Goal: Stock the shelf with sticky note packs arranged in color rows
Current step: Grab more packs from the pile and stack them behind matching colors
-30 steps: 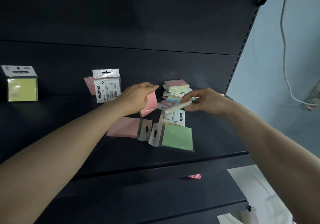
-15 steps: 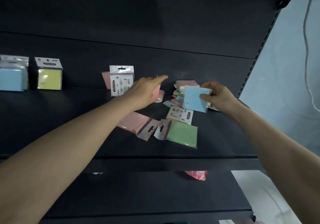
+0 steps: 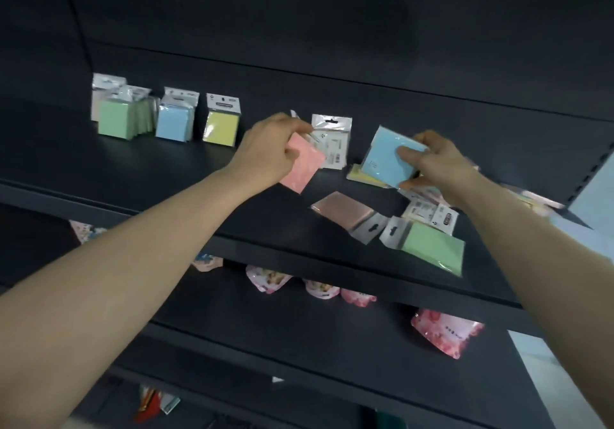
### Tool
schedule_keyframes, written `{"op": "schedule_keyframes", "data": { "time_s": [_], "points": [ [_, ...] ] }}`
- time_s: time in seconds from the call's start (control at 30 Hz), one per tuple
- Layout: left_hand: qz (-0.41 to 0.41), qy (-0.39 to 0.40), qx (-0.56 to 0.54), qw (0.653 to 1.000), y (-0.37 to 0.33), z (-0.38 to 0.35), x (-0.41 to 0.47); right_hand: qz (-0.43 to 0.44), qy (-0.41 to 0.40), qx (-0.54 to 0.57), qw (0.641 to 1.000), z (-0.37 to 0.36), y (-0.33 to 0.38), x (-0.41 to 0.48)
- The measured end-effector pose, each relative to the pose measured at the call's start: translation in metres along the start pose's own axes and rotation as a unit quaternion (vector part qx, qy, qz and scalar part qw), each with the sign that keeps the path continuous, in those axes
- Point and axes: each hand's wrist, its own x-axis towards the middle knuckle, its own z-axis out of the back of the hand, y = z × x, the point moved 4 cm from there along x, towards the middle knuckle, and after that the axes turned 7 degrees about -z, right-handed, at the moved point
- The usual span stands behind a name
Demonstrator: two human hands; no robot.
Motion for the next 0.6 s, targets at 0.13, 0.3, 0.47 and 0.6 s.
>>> {"op": "schedule_keyframes", "data": {
  "time_s": [0.13, 0.3, 0.47, 0.6],
  "points": [
    [0.023, -0.038, 0.008, 0.999, 0.038, 0.037, -0.021, 0.048, -0.024, -0.090, 0.995, -0.057, 0.027, 0.000],
    [0.034, -0.023, 0.031, 0.999, 0.099, 0.077, -0.050, 0.088, 0.026, -0.097, 0.991, -0.134, 0.060, 0.000],
    [0.077, -0.024, 0.000, 0.997, 0.170, 0.126, -0.081, 0.141, 0.032, -0.090, 0.985, -0.221, 0.098, -0.003],
    [0.116, -0.040, -0.021, 0.992, 0.227, 0.161, -0.096, 0.129, 0.069, -0.103, 0.984, -0.284, 0.118, -0.002]
  ]
}}
